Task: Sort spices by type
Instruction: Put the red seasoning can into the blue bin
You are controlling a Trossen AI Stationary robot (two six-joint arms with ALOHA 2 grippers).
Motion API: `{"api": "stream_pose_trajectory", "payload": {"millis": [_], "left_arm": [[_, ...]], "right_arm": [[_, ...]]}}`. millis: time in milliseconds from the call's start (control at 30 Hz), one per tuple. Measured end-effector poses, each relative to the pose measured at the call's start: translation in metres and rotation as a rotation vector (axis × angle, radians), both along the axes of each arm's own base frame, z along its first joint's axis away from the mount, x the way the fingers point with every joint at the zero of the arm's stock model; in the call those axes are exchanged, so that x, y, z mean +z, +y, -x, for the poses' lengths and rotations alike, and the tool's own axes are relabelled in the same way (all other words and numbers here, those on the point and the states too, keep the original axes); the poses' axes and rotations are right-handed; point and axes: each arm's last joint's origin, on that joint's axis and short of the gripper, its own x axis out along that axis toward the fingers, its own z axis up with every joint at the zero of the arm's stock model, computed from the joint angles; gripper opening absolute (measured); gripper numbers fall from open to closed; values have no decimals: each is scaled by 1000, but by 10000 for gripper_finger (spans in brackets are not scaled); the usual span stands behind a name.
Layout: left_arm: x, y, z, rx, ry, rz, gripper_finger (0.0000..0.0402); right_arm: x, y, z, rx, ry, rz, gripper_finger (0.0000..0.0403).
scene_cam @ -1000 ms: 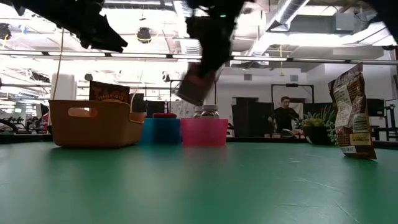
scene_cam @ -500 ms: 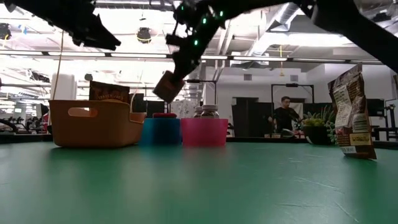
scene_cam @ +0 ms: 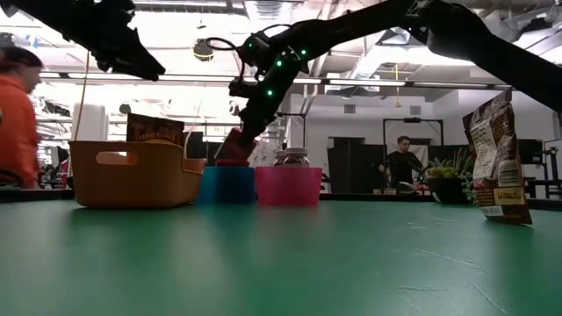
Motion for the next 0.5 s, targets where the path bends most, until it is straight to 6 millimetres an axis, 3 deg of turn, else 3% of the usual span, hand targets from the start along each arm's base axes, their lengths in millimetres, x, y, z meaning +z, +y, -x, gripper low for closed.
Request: {"api": "stream_pose_trajectory", "payload": {"millis": [500], "left_arm": [[0, -2, -1, -23, 3, -3, 251]], "right_arm": [[-4, -17, 16, -10, 56, -97, 240]]}}
